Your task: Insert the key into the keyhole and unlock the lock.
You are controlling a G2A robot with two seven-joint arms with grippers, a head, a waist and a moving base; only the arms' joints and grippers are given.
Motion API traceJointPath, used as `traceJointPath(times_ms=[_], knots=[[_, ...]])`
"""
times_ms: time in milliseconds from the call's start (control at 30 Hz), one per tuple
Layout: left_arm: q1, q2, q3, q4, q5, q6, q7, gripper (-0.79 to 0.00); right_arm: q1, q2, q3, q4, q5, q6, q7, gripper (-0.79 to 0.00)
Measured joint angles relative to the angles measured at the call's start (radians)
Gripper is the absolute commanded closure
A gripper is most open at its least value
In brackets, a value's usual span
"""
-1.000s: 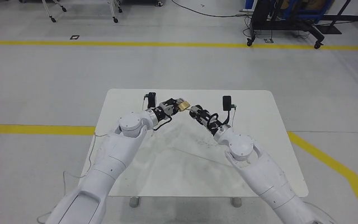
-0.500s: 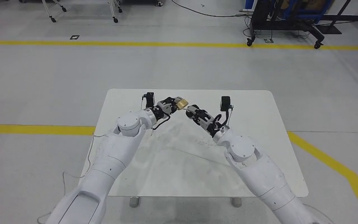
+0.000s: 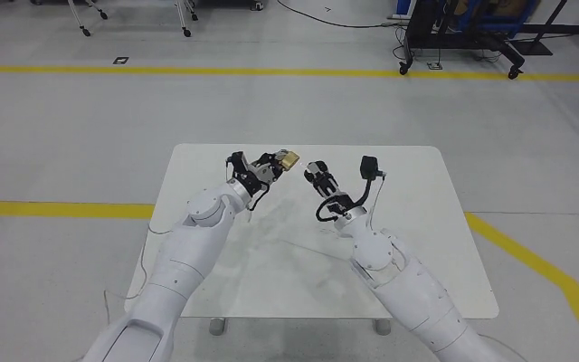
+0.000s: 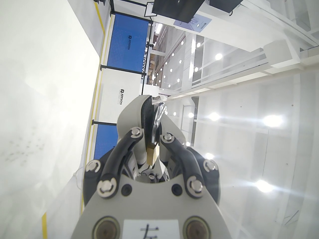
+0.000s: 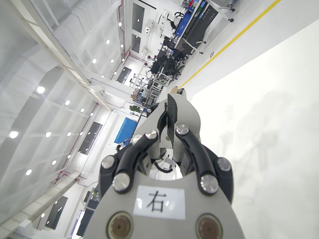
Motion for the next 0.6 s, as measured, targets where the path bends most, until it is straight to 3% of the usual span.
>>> traceJointPath(times_ms=[333, 600], knots=[[0.006, -0.002, -0.003, -0.008, 0.015, -0.024, -0.024, 0.0, 0.016, -0.027, -0.024, 0.005, -0.048, 0.085, -0.066, 0.0], [0.006, -0.005, 0.004, -0.014, 0.047, -0.018, -0.016, 0.0, 0.011, -0.039, -0.026, 0.004, -0.075, 0.103, -0.041, 0.0]])
